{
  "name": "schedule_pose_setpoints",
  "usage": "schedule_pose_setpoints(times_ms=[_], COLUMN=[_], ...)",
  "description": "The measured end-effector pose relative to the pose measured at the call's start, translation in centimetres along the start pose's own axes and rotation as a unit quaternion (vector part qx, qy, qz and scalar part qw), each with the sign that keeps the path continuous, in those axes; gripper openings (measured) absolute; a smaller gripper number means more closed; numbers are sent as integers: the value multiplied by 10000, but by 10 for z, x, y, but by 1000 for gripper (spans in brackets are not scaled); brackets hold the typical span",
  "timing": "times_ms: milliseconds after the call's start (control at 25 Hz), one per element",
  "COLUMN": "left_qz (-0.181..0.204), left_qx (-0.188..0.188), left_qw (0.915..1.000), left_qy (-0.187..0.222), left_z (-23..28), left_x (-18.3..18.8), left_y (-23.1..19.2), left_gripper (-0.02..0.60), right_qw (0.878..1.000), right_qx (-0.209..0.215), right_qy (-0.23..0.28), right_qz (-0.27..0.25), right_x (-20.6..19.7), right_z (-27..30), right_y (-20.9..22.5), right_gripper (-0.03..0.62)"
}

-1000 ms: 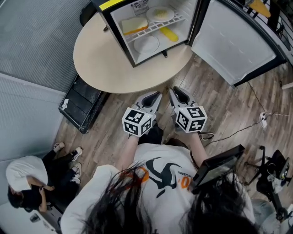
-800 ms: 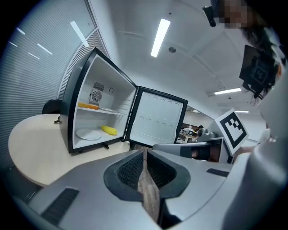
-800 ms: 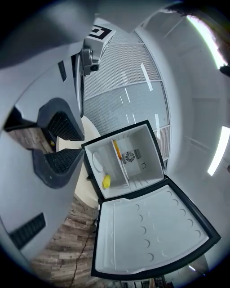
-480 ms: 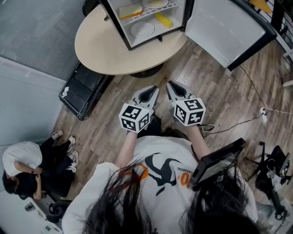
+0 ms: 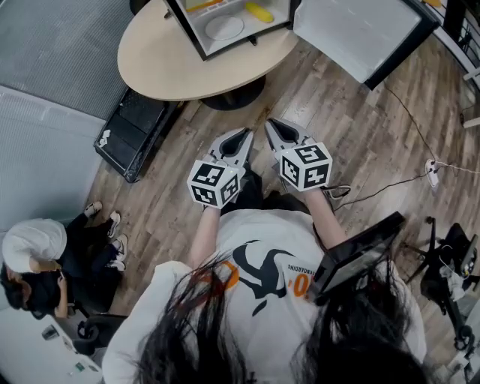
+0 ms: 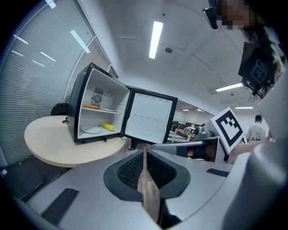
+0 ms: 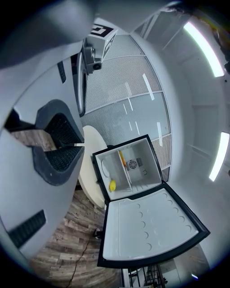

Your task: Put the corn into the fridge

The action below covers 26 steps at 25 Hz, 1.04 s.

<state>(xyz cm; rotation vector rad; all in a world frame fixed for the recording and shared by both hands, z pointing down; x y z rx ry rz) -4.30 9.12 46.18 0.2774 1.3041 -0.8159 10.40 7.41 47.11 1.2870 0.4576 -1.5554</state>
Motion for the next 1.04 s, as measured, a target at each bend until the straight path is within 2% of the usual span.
schedule_pose_setpoints(times_ms=[200,720,1040], left_qz=[64,224,292], left_qx=[38,-194,-132], left_qw=[10000,9996,9995], left_qy=[52,-5,34], left_z=[-4,0,-2], left_x=[1,3,7], left_y=[10,19,13], left_gripper=[18,18,18], right_qw=[10000,9998,9998], right_qx=[40,-134,-100], right_qy=[53,103,82], right_qz=[-12,140,176], right_x=[1,3,5], right_z=[-9,-16,-7], right_y=[0,7,7], right_gripper=[31,31,31])
Point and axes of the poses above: the fingertips, and each gripper's own axes: z forward along the fingers, y to its right, x out of its top, the point moved 8 cm from there along -z, backward along the fingers, and after that the axes turned 5 degrees about -x, right-handed, at the moved point
